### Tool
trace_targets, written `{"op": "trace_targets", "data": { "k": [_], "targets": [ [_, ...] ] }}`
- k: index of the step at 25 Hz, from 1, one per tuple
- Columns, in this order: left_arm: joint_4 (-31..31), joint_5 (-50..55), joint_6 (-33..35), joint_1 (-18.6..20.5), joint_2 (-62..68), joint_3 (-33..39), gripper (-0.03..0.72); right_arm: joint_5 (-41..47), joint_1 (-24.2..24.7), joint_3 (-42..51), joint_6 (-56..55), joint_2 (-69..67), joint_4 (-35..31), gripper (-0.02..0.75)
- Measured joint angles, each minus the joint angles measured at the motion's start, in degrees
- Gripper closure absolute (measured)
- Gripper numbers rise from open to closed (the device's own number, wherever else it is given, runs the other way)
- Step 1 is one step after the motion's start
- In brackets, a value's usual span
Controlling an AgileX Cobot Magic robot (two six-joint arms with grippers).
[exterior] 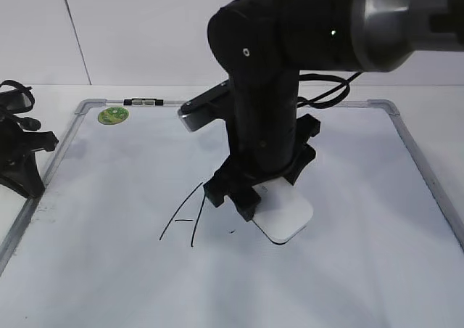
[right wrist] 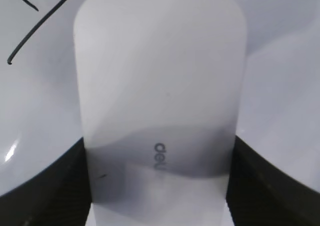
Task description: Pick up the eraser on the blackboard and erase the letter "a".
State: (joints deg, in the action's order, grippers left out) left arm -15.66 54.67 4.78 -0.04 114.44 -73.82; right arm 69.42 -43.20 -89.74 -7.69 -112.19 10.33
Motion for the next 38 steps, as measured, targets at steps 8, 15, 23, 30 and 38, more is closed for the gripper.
{"op": "trace_targets", "data": {
  "k": [8, 15, 23, 30, 38],
  "targets": [
    [0.0, 0.0, 0.0, 0.0, 0.0, 0.0, 0.661, 0.4, 1.0, 0.0, -3.7, 4.2, 7.0, 0.173],
    [0.0, 0.0, 0.0, 0.0, 0.0, 0.0, 0.661, 0.5, 8.2, 0.0, -4.1, 4.5, 5.4, 0.173],
    [0.0, 0.0, 0.0, 0.0, 0.0, 0.0, 0.661, 0.6, 12.5, 0.4, 0.1, 4.6, -1.8, 0.173],
    [-0.1, -0.1, 0.0, 0.0, 0.0, 0.0, 0.661, 0.6, 12.5, 2.2, 1.7, 1.2, -5.4, 0.173],
    [-0.1, -0.1, 0.0, 0.0, 0.0, 0.0, 0.661, 0.6, 12.5, 2.4, 3.4, -1.0, -9.2, 0.173]
  ]
}}
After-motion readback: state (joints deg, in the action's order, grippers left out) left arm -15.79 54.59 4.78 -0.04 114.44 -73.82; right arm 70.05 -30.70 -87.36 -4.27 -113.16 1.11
